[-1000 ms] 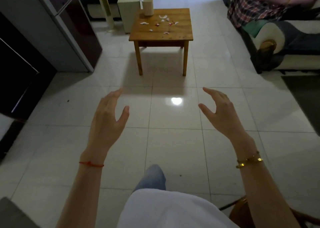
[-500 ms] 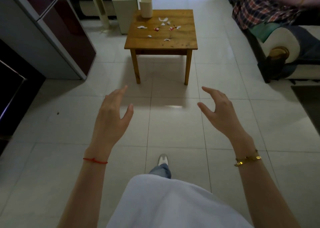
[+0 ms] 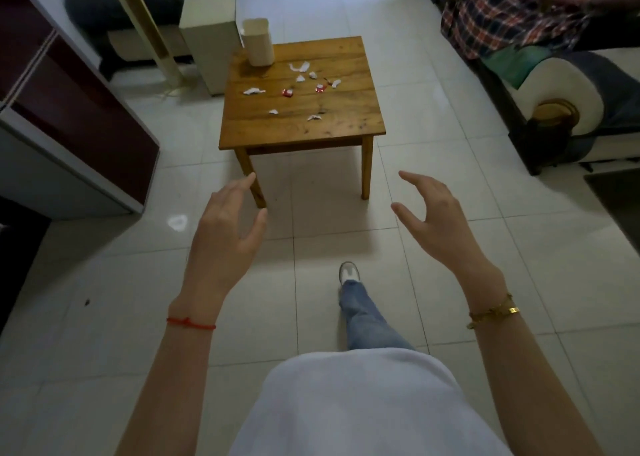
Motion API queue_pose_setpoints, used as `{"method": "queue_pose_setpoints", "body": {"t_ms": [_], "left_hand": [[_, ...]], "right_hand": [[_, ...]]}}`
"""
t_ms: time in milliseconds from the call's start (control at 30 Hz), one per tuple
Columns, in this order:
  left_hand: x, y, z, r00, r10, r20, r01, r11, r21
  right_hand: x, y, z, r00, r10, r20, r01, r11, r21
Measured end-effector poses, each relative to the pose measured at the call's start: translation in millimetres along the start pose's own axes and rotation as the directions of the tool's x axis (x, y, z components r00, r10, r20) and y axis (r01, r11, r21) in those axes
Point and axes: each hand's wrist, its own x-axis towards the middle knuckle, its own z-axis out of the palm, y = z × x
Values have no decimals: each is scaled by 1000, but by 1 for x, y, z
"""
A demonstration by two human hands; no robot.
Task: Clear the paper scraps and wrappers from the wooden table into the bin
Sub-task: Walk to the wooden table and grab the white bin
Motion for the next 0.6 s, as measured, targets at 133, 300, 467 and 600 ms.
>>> {"method": "queue_pose_setpoints", "body": {"t_ms": [133, 300, 467, 600], "left_hand": [[73, -21, 22, 999, -33, -8, 33, 999, 20], [174, -39, 36, 995, -85, -55, 86, 996, 20], [263, -54, 47, 985, -141, -102, 144, 989, 24], [318, -75, 55, 977, -191, -100, 195, 980, 34]], "right_hand": [[81, 20, 21, 1000, -10, 24, 10, 1000, 4], [209, 33, 28, 997, -65, 48, 64, 997, 34], [326, 36, 35, 990, -117, 74, 111, 990, 90], [395, 36, 47, 986, -126, 107, 114, 987, 114]]}}
